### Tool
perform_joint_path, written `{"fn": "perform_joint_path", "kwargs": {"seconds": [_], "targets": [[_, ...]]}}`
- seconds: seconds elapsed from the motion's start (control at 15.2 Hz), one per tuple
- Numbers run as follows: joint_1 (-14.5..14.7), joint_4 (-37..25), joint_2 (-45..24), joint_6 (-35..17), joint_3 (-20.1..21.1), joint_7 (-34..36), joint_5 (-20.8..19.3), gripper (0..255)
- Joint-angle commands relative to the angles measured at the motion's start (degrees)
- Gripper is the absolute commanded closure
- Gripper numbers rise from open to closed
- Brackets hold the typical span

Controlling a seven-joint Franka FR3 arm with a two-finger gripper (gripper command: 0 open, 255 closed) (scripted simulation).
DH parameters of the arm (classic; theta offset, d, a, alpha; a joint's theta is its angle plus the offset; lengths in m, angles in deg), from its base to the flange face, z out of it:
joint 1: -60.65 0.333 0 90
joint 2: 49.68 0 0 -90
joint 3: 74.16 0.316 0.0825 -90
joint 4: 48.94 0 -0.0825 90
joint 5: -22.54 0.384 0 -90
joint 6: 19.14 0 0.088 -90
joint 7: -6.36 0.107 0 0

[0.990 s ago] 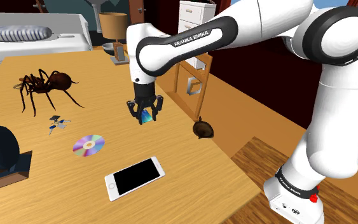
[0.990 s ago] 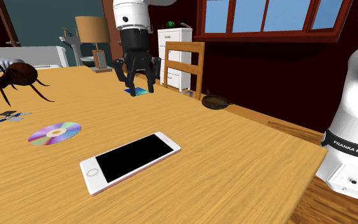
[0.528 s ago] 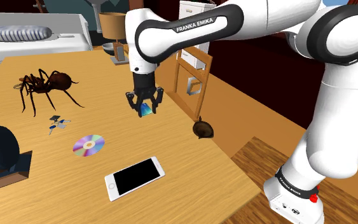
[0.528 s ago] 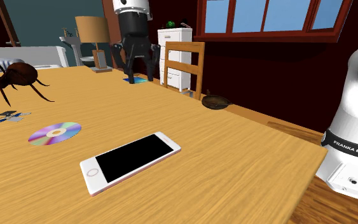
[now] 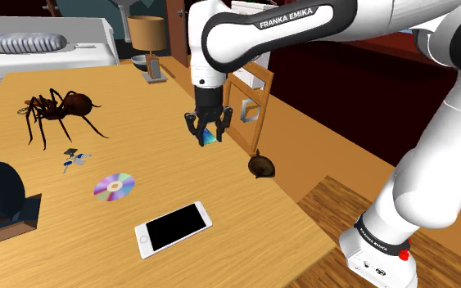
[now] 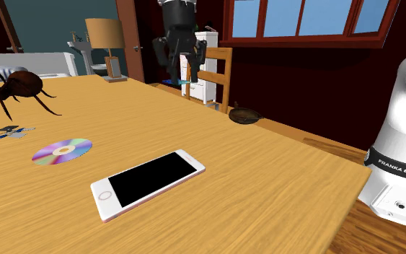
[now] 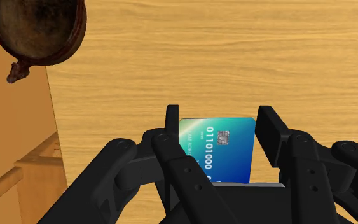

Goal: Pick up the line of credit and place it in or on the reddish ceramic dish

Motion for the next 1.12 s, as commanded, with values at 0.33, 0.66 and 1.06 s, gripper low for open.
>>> {"fn": "perform_joint_path", "kwargs": {"seconds": [0.33,0.66,1.06], "targets": [[-1.5,18.0,16.8,-1.4,-2.4,-6.6,5.4,255],[-1.6,28.2,28.4,0.5,-5.3,-11.0,7.3,255],[-1.4,34.7,33.8,-0.4,-6.8,-13.2,7.7,255]]}}
